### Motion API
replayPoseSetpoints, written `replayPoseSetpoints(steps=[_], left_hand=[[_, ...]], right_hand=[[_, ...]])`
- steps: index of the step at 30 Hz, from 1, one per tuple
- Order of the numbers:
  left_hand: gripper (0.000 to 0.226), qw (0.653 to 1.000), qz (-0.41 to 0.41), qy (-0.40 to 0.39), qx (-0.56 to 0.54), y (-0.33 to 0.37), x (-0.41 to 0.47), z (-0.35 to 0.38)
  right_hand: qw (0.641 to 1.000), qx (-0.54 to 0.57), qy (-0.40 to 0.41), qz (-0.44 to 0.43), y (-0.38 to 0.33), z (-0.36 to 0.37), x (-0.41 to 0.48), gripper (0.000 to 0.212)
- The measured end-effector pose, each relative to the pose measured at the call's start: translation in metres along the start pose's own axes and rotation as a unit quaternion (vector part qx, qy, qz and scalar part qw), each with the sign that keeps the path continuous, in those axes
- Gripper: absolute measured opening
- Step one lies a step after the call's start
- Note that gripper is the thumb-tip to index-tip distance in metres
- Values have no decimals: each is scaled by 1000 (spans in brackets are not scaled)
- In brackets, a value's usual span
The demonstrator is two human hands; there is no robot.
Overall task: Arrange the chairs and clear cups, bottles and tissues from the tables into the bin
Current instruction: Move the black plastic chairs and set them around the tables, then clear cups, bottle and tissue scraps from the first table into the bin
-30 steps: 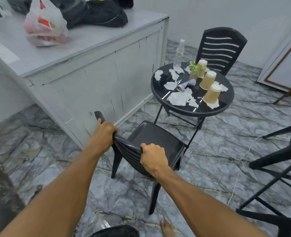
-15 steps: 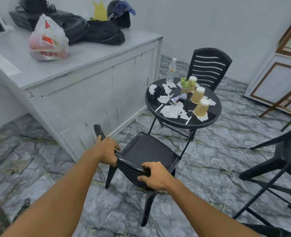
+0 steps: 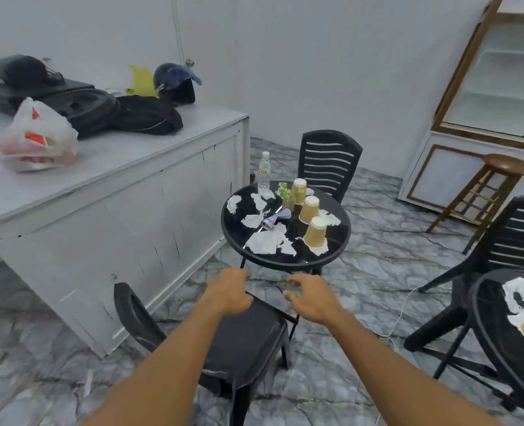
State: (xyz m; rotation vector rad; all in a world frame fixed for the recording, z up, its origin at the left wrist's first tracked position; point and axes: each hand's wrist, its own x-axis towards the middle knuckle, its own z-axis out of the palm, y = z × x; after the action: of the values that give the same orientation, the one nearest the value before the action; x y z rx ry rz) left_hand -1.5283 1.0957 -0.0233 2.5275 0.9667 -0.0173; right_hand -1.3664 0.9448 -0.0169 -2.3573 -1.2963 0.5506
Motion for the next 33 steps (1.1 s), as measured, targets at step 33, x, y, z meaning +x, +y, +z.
replayPoseSetpoints(steps=[33], left_hand=[[63, 986, -79, -2, -148, 173, 374, 66]], right_hand=[[999, 21, -44, 2, 225, -137, 356, 48]])
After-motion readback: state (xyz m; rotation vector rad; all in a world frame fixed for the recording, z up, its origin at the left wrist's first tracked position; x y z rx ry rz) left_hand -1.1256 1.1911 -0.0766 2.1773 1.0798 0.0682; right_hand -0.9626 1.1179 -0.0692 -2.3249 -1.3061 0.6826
